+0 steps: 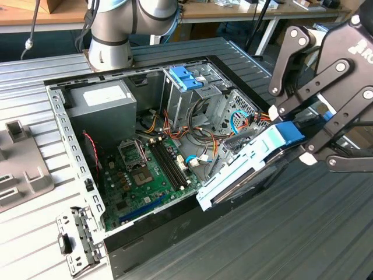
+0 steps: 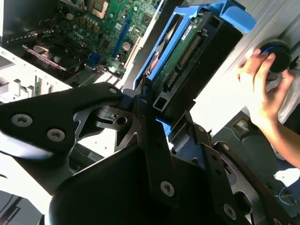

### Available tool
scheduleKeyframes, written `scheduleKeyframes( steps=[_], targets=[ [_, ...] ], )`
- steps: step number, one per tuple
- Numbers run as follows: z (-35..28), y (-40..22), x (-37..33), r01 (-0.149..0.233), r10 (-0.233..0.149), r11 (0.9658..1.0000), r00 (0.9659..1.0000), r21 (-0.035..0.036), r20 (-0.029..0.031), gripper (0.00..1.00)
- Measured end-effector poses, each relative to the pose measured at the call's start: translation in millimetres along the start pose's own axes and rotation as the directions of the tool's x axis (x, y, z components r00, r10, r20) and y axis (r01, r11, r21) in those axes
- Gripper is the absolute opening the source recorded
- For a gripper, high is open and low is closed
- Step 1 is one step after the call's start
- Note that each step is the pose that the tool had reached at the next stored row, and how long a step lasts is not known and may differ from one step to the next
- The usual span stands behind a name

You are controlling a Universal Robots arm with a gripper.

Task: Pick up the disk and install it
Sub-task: 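Pick up the disk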

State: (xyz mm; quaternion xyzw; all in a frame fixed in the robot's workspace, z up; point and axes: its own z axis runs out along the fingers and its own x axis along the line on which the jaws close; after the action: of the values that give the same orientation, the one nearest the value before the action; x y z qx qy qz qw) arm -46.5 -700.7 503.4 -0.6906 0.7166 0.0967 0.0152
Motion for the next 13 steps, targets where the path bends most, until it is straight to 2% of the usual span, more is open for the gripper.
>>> scheduleKeyframes(
  steps=[9,13],
  targets=[
    [-1.9,-8.2,12.8,-0.001,0.001,1.0000,1.0000,-0.0027,0.0004,0.37],
    [-3.0,-12.7,20.9,-0.001,0.001,1.0000,1.0000,-0.0041,0.0010,0.37]
  ],
)
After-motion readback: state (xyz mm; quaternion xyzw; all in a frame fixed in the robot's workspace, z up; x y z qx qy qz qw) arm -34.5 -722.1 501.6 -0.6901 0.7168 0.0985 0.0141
